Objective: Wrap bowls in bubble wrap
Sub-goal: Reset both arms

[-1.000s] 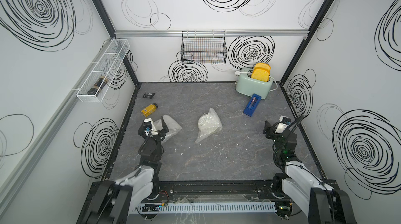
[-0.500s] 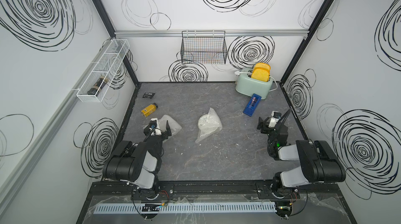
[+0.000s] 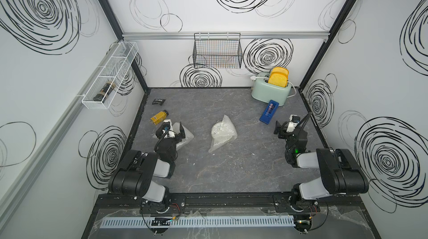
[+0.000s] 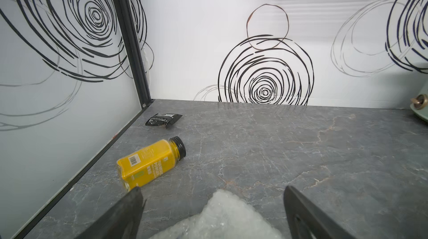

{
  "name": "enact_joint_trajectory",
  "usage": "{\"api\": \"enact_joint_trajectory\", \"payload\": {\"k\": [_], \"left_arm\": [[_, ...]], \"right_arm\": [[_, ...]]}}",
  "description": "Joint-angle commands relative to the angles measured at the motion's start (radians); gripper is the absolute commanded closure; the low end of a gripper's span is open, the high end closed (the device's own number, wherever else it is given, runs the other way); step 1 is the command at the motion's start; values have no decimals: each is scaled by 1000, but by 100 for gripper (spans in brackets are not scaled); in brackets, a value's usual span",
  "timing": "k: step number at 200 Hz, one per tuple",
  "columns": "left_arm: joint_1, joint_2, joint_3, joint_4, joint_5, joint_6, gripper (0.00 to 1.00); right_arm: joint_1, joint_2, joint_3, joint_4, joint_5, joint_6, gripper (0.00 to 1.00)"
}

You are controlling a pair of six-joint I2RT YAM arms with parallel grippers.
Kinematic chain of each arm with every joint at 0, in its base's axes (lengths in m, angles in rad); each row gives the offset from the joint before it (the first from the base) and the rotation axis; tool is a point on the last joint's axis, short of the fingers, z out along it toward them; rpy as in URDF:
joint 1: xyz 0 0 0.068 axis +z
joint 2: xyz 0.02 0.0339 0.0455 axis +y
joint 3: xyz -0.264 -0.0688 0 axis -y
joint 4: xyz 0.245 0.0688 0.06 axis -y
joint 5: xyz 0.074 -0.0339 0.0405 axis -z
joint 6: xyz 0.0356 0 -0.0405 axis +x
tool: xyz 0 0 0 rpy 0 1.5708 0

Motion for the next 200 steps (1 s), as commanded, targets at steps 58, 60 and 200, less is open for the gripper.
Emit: {"api": "enact_joint_trajectory", "payload": {"k": [58, 60, 200], "left_arm": [[26, -14, 50, -34, -10, -27, 4], [28, -13, 51, -30, -7, -27, 4], [34, -14, 49, -31, 27, -21, 3]], "right_arm": [[4, -4, 0, 21, 12, -13, 2], [3, -5, 0, 21, 12, -12, 3], [4, -5, 1, 20, 12, -13, 3]]}}
